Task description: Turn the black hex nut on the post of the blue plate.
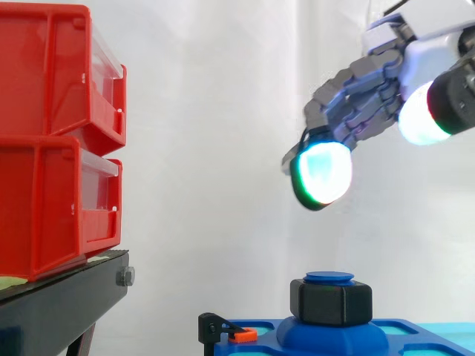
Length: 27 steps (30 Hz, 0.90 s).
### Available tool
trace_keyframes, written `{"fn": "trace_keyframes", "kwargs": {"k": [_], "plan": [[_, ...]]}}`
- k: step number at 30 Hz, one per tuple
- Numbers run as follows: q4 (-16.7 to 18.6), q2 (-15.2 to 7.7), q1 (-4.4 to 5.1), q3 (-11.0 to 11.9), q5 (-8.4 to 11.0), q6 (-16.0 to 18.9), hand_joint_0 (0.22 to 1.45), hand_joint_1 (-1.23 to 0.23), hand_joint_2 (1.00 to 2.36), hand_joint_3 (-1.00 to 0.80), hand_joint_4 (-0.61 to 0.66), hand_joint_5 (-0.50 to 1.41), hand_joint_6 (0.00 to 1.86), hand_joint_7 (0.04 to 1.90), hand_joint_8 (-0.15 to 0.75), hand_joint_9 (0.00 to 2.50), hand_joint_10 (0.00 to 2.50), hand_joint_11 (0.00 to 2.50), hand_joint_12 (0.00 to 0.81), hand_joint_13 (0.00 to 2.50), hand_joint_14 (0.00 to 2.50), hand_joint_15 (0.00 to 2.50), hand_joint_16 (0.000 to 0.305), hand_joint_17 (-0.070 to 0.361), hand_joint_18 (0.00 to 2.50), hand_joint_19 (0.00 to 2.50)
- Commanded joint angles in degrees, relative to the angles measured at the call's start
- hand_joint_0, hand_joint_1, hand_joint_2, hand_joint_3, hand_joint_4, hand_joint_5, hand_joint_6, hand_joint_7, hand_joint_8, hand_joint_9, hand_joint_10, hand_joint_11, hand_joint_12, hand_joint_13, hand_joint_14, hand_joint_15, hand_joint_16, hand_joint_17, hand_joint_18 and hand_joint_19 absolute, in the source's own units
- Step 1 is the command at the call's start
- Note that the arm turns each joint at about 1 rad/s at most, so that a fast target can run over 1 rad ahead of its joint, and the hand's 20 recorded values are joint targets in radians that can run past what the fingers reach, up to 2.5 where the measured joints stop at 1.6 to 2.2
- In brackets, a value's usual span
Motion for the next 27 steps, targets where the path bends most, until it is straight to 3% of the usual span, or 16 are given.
{"fn": "trace_keyframes", "kwargs": {"k": [1, 3, 5, 6, 8, 12, 17, 24, 27], "plan": [[5.4, 6.5, 1.11, -9.1, 3.32, 5.1, 0.44, -0.6, 1.0, -0.5, 0.24, -0.2, 0.5, 0.86, 0.301, 0.27, 0.0, 0.0, 0.404, 0.13, 0.0, 0.0, 0.054, 0.122, 0.02, 0.07], [6.4, 7.2, 1.2, -10.3, 3.58, 5.9, 0.44, -0.6, 1.0, -0.5, 0.24, -0.21, 0.5, 0.84, 0.301, 0.27, 0.0, 0.0, 0.403, 0.12, 0.0, 0.0, 0.054, 0.122, 0.01, 0.07], [11.9, 11.2, 2.16, -15.6, 4.73, 10.4, 0.44, -0.6, 1.0, -0.5, 0.23, -0.21, 0.5, 0.84, 0.297, 0.28, 0.0, 0.0, 0.403, 0.11, 0.0, 0.0, 0.054, 0.122, 0.0, 0.07], [11.9, 11.2, 2.16, -15.6, 4.73, 10.4, 0.44, -0.6, 1.0, -0.5, 0.23, -0.21, 0.5, 0.84, 0.297, 0.29, 0.0, 0.0, 0.403, 0.11, 0.0, 0.0, 0.054, 0.122, 0.0, 0.07], [14.2, 13.8, 2.95, -18.9, 6.13, 13.9, 0.44, -0.6, 1.0, -0.5, 0.23, -0.2, 0.5, 0.83, 0.297, 0.3, 0.0, 0.0, 0.403, 0.1, 0.0, 0.0, 0.054, 0.122, 0.0, 0.06], [14.4, 16.2, 4.1, -21.7, 8.86, 18.7, 0.44, -0.6, 1.0, -0.5, 0.22, -0.19, 0.5, 0.79, 0.292, 0.31, 0.0, 0.0, 0.401, 0.08, 0.0, 0.0, 0.054, 0.122, 0.0, 0.05], [14.3, 16.6, 5.24, -22.6, 9.74, 26.5, 0.41, -0.55, 1.0, -0.5, 0.15, -0.23, 0.5, 0.71, 0.241, 0.09, 0.0, 0.0, 0.395, 0.0, 0.0, 0.0, 0.059, 0.133, 0.0, 0.0], [14.0, 16.6, 5.59, -24.5, 9.65, 28.9, 0.4, -0.55, 1.0, -0.5, 0.13, -0.24, 0.5, 0.69, 0.229, 0.06, 0.0, 0.0, 0.387, 0.0, 0.0, 0.0, 0.06, 0.136, 0.0, 0.0], [14.0, 16.6, 5.59, -24.5, 10.0, 33.5, 0.4, -0.55, 1.0, -0.5, 0.13, -0.24, 0.5, 0.69, 0.227, 0.06, 0.0, 0.0, 0.386, 0.0, 0.0, 0.0, 0.06, 0.134, 0.0, 0.0]]}}
